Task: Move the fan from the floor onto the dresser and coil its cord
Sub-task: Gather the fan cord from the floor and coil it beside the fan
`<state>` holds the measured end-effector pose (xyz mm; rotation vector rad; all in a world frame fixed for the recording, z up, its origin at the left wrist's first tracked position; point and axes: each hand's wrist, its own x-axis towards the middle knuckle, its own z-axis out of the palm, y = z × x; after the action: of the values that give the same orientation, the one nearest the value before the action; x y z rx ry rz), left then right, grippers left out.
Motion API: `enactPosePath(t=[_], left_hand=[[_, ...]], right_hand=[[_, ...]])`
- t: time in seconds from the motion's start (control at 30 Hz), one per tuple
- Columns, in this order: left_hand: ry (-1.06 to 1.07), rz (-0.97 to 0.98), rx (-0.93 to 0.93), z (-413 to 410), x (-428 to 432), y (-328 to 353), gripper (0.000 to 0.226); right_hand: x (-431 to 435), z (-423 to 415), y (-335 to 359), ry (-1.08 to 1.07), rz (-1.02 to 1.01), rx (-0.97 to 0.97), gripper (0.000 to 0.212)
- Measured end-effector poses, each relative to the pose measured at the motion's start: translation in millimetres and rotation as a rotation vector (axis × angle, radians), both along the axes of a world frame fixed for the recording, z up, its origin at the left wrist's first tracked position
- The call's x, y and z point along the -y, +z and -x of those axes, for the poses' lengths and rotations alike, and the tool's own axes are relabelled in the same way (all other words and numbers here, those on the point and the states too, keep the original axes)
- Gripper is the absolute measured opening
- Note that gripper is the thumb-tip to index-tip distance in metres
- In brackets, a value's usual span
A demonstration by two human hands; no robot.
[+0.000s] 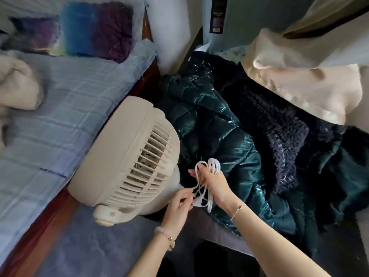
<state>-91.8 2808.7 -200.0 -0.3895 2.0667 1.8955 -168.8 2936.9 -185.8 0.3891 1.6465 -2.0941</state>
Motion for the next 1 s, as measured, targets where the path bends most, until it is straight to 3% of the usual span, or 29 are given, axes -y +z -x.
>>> enactPosePath(t=[0.2, 0.33, 0.47, 0.57, 0.73, 0.87, 1.0], left_hand=[[0.153, 0.109, 0.026, -0.2, 7.9, 0.7, 0.021], [0.092, 0.303, -0.071, 11.5, 3.5, 8.9, 0.02], [-0.036, 0.512, -0.195, 27.5, -11.2, 15.0, 0.037], [-0.157, 0.508, -0.143, 38.8, -26.7, 16.8, 0.051], [-0.281, 0.361, -0.026, 48.9, -28.8, 19.6, 0.054], [-0.263, 0.336, -0.003, 53.9, -22.7, 23.9, 0.052], [-0.222, 0.387, 0.031, 60.3, -25.8, 26.4, 0.043]], right_hand=[[6.9, 13.9, -4.6, 0.026, 0.04, 0.104, 0.027], [9.8, 24.8, -2.3, 0.008, 0.087, 0.17, 0.025], [12.1, 28.0, 1.0, -0.056, 0.15, 0.262, 0.027], [10.5, 28.6, 1.1, -0.092, 0.228, 0.295, 0.026], [4.8, 27.2, 3.5, -0.042, 0.275, 0.306, 0.029], [10.1, 31.9, 8.3, 0.022, 0.312, 0.322, 0.033], [11.5, 45.0, 15.0, 0.154, 0.163, 0.269, 0.031]])
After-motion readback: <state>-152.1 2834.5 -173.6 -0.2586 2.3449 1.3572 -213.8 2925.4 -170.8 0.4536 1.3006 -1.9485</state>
